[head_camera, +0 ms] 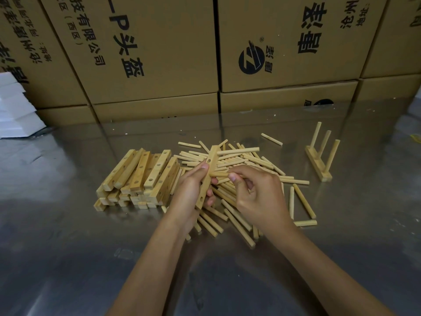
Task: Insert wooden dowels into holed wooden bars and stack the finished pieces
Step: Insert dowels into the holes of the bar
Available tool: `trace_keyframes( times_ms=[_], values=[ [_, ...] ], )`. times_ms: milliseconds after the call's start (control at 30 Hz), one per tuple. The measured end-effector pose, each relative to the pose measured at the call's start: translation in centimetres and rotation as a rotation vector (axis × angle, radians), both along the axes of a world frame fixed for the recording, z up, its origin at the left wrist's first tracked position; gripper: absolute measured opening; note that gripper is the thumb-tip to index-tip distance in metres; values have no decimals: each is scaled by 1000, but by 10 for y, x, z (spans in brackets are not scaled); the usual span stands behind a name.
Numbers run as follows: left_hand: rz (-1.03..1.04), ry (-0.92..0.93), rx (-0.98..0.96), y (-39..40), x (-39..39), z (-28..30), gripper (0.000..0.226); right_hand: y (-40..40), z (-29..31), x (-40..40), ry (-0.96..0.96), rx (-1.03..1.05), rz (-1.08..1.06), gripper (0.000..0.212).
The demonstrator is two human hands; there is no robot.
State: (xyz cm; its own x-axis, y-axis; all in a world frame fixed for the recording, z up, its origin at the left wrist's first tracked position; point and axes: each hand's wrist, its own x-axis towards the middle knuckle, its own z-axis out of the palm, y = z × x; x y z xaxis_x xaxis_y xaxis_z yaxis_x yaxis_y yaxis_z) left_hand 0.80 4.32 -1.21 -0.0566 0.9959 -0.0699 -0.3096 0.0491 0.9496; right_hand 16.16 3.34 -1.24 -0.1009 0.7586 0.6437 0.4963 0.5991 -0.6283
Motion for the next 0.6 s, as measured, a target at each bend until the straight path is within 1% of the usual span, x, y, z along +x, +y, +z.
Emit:
trace_keyframes(
  times_ms=[100,267,467,533,600],
  values=[
    [26,19,-1,0,1,-1,30,0,-2,-1,49,-59,14,19],
    [55,39,-12,-2,3,-1,29,3,-7,0,77,-139,25,18],
    [68,62,21,-3,5,5,31,7,-2,3,152,-159,86,19],
    [96,83,26,-3,5,6,29,8,1,6,167,-177,104,25],
    [149,60,6,-3,3,6,23,9,4,7,157,-227,73,38]
  ],
)
